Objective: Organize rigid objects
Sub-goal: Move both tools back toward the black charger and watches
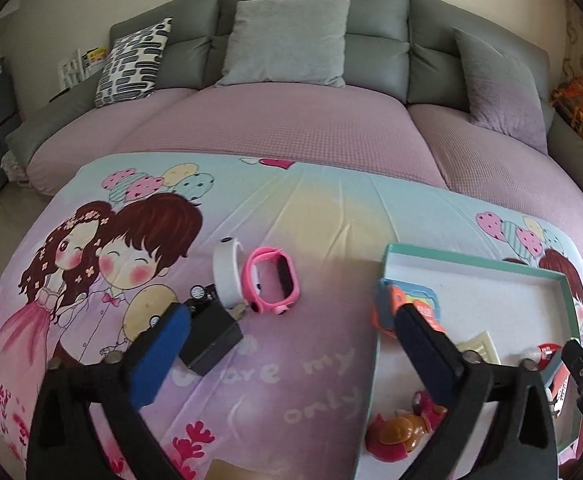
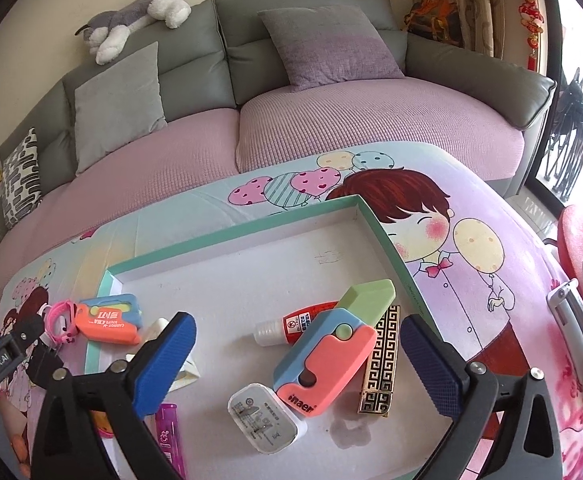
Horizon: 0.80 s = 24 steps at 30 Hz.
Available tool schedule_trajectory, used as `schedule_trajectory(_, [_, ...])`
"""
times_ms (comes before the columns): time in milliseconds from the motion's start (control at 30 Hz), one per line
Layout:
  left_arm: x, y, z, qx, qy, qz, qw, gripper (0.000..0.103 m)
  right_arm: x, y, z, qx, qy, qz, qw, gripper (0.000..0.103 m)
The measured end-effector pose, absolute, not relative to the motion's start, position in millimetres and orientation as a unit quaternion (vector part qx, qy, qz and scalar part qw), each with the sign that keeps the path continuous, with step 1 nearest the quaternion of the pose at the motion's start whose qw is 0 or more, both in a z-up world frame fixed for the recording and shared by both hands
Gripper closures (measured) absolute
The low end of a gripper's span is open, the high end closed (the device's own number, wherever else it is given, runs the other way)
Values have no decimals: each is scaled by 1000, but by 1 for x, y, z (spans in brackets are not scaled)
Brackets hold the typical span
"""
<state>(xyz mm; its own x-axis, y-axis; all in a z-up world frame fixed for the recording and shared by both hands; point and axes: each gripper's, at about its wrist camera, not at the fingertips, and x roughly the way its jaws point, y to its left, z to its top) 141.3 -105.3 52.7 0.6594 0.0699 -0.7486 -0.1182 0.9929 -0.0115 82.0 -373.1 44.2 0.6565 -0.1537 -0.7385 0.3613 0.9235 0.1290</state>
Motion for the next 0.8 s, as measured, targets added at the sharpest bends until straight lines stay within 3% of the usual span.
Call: schedule_trajectory(800, [122,-9,71,-113,357,150,915,0,101,-288,58,95,334,-31,937,0])
